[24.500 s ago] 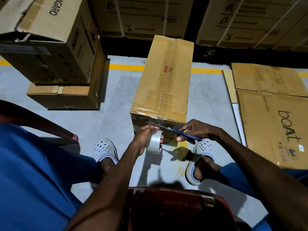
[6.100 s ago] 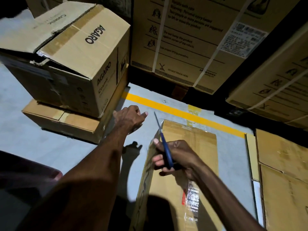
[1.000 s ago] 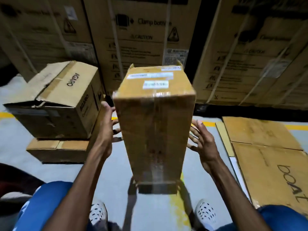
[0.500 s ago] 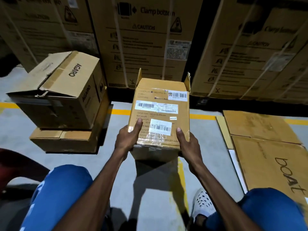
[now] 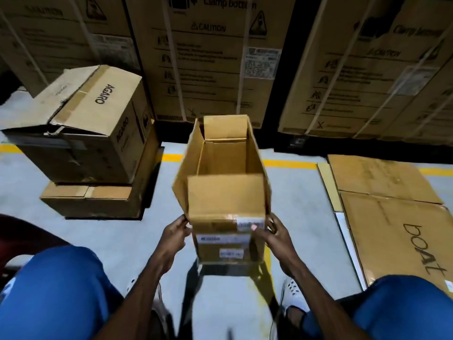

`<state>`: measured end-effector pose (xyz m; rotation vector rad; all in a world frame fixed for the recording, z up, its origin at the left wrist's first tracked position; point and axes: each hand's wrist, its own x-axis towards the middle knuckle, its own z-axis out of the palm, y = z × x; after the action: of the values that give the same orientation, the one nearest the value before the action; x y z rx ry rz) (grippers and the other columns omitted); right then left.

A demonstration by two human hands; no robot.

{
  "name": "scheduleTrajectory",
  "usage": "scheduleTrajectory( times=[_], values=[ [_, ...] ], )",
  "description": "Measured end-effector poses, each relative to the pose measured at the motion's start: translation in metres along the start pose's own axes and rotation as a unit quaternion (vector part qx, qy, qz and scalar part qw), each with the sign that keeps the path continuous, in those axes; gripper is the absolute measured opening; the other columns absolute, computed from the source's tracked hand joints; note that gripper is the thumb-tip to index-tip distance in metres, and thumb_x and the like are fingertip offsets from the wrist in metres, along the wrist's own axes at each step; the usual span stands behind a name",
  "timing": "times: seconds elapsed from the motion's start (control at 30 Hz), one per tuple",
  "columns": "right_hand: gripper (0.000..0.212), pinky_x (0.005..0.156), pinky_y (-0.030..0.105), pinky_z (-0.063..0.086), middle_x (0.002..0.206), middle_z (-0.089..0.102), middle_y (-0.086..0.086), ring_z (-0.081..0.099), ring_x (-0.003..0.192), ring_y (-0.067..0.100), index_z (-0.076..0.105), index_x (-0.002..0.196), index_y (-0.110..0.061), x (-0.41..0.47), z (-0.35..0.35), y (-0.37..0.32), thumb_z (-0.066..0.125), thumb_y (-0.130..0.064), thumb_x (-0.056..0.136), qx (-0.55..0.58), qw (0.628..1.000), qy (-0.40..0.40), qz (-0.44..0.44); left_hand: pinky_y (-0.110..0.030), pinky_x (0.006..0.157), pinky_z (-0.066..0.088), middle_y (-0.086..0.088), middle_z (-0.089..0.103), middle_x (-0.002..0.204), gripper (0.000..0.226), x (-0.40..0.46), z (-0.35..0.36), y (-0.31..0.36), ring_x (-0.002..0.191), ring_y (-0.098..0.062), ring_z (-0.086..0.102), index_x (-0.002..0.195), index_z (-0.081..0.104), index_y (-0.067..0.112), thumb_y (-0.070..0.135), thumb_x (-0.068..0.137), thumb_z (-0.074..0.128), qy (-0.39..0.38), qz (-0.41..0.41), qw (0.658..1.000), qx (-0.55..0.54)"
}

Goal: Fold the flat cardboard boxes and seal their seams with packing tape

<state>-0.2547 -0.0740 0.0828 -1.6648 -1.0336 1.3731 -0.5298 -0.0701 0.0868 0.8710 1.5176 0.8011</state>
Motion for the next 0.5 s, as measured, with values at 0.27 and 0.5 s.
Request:
scheduleTrajectory(
  times=[0.27,0.5],
  values=[
    [0.092,0.105,0.032,0.040,0.156,0.039,0.005,0.040,0.142,0.022,0.029,0.157,-0.018,-0.009,-0.003,0.019,0.081,-0.038,0.083,-0.152,0.988,0.024,0.003,-0.044,0.098,0.039,-0.006,0.064,0.110,0.037,-0.005,0.001,-0.018,0.108,-0.022,0.053,0.121,0.064,0.024,0.006,0.091,0.050,-0.069,-0.120,0.990,-0.014],
    [0.099,0.109,0.064,0.034,0.162,0.023,0.023,0.027,0.148,0.041,0.027,0.156,-0.005,-0.001,-0.002,0.021,0.083,-0.031,0.078,-0.681,0.683,0.044,-0.261,-0.046,0.104,0.048,-0.007,0.058,0.138,0.064,0.014,0.015,-0.007,0.125,-0.028,0.056,0.141,0.050,0.015,0.055,0.093,0.061,0.013,0.006,0.990,0.137]
  ],
)
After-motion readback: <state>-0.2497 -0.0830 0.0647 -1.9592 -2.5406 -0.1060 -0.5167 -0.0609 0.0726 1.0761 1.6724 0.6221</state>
